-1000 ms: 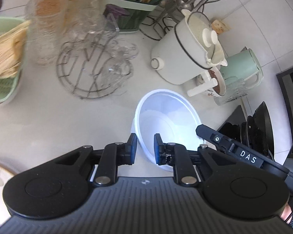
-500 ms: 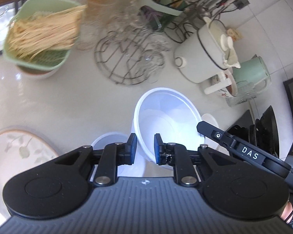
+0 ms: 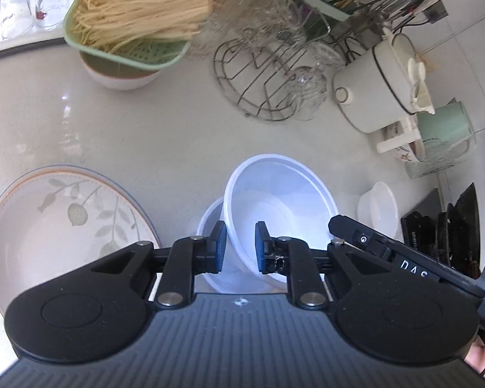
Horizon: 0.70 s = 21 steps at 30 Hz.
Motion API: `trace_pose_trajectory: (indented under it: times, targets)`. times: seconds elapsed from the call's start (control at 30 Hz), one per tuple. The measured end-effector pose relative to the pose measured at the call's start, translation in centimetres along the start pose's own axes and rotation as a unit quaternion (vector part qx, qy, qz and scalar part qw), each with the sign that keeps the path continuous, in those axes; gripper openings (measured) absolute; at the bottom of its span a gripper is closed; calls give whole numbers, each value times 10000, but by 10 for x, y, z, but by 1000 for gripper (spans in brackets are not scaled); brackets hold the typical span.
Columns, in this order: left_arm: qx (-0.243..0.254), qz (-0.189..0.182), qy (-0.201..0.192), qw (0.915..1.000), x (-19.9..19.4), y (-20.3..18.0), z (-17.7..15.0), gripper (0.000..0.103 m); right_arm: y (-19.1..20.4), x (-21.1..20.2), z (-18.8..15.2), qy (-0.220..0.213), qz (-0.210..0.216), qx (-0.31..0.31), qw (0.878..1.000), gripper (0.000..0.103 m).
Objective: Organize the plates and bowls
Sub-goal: 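Carry the second bowl with both tools and lower it into the first bowl, then open both tools and lift them away from the nested bowls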
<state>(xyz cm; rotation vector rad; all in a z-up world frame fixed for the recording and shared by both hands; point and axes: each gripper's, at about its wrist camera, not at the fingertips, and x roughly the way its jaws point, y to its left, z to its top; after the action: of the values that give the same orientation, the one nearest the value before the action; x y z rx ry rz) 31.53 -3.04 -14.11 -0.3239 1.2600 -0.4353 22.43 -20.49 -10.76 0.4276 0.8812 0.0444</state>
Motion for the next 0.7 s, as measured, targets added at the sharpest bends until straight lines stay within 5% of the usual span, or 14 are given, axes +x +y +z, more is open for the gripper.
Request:
trace_pose_trajectory:
  times: [0.33, 0.53, 0.63, 0.7]
  targets:
    - [120, 212, 308, 9992, 16, 6, -7, 20, -8, 19, -21, 376, -103, 227, 9990, 12]
    - [357, 344, 109, 9987, 7, -9, -7, 21, -7, 12, -19, 151, -107, 216, 9996, 13]
    - [550, 471, 2, 9974, -1, -15, -5, 29, -4, 5, -16, -14, -118, 183, 9998, 13]
    - [584, 495, -95, 9970, -7, -18, -3, 32, -3, 0, -12, -139, -85, 130, 9998, 22]
